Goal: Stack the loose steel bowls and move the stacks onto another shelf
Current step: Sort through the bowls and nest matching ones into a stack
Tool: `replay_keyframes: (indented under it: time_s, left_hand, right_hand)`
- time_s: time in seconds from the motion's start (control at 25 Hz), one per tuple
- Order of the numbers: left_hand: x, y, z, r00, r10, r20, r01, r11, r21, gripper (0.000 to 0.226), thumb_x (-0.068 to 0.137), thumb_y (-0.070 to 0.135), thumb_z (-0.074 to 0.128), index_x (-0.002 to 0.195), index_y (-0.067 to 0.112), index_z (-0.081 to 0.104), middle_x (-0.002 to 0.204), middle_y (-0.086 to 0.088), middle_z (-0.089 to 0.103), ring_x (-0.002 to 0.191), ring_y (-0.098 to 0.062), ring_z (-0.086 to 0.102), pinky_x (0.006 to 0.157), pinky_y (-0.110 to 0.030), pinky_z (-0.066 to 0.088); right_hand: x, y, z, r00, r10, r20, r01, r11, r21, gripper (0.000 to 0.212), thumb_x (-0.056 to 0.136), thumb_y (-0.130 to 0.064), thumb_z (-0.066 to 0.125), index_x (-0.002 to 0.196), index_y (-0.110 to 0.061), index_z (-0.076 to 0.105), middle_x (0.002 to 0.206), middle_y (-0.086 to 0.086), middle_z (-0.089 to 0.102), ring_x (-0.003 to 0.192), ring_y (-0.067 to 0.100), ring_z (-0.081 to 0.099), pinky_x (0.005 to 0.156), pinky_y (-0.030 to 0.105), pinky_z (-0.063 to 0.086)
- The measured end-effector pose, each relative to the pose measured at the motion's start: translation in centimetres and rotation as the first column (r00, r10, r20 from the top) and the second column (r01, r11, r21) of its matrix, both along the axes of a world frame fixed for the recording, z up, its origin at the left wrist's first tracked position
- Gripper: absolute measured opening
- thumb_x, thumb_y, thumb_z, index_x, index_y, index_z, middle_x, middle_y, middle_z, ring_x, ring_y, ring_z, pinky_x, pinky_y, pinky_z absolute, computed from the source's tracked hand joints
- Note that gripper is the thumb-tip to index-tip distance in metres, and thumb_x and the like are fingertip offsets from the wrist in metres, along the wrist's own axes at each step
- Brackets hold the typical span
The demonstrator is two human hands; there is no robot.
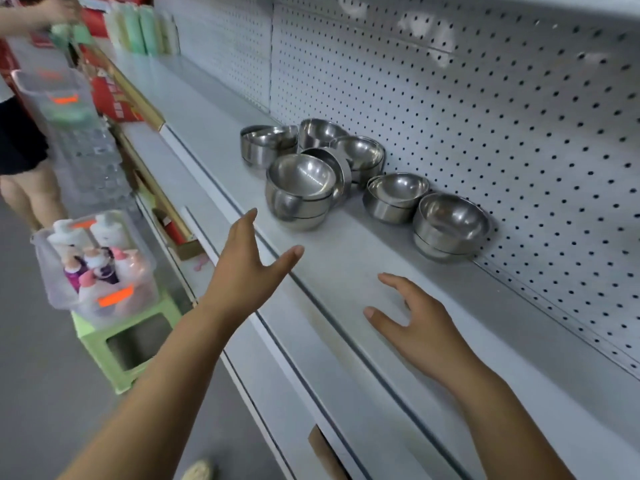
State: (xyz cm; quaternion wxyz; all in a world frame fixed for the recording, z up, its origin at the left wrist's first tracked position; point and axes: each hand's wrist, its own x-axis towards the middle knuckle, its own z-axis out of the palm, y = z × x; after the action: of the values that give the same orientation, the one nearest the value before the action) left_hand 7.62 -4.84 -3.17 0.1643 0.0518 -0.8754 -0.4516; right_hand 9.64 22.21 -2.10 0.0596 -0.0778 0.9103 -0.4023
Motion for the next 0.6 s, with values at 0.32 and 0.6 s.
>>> replay_keyframes:
  time_s: [0.32,0.6]
  left_hand:
    - [-11.2,-4.9,-0.8,0.973,-0.226,-0.049,0.232,0.948,0.219,0.109,0.071,0.062,0.081,0.157,0.031,0.02,0.161,0.009,0.034,0.146,-0.01,0.035,0.115,-0.029,0.032]
    - [-17.1,-7.8,-2.4,0.854,-0.492,-0.17,0.52,0.792,0.32,0.097,0.064,0.056,0.085,0.147,0.037,0.038,0.136,0.031,0.053,0.129,0.001,0.052,0.106,-0.025,0.046]
  right_hand:
    - [-6.2,-5.4,-0.1,0.972,-0.234,-0.034,0.226,0.962,-0.152,0.043,0.093,-0.044,0.072,0.134,-0.039,0.061,0.135,-0.024,0.059,0.128,-0.006,0.053,0.113,0.028,0.044]
    - [-12.8,-11.2,1.7,0.918,-0.391,-0.068,0.362,0.895,-0.259,0.029,0.098,-0.043,0.067,0.122,-0.027,0.072,0.115,-0.016,0.073,0.108,0.0,0.067,0.096,0.024,0.052]
